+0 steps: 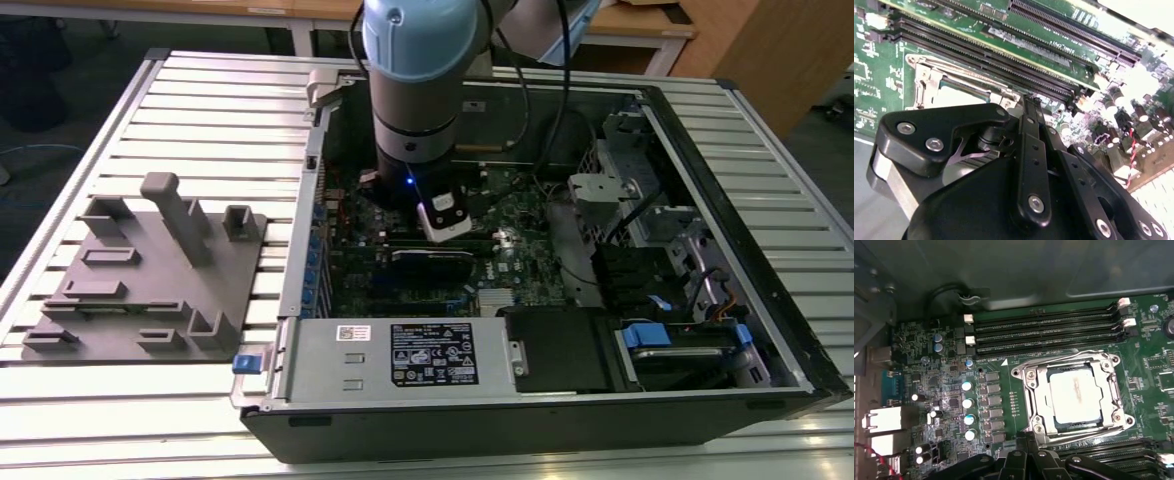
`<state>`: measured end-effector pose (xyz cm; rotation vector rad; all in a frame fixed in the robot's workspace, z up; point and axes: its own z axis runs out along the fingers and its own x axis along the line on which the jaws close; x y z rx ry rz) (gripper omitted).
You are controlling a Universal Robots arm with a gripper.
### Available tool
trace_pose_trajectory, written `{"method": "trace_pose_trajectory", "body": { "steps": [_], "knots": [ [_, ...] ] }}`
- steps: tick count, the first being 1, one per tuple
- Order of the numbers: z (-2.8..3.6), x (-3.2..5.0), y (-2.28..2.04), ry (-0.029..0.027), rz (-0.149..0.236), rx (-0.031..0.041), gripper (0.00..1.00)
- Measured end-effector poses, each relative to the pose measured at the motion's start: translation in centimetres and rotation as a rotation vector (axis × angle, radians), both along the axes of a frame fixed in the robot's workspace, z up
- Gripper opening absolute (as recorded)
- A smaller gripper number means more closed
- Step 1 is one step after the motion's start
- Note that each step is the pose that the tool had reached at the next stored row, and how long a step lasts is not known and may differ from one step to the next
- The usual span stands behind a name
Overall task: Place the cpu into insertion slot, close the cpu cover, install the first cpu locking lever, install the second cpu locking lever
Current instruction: 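Install the second cpu locking lever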
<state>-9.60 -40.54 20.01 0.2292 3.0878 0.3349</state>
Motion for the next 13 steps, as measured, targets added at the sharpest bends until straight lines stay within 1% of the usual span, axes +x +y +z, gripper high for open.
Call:
{"method": "trace_pose_trajectory", "body": {
  "steps": [4, 9, 13],
  "knots": [
    [0.82, 0.00, 0.00, 0.0000, 0.000, -0.0001, 0.11],
    [1.50, 0.00, 0.00, 0.0001, 0.000, -0.0001, 0.11],
    [1.54, 0.00, 0.00, 0.0000, 0.000, 0.0001, 0.11]
  ]
}}
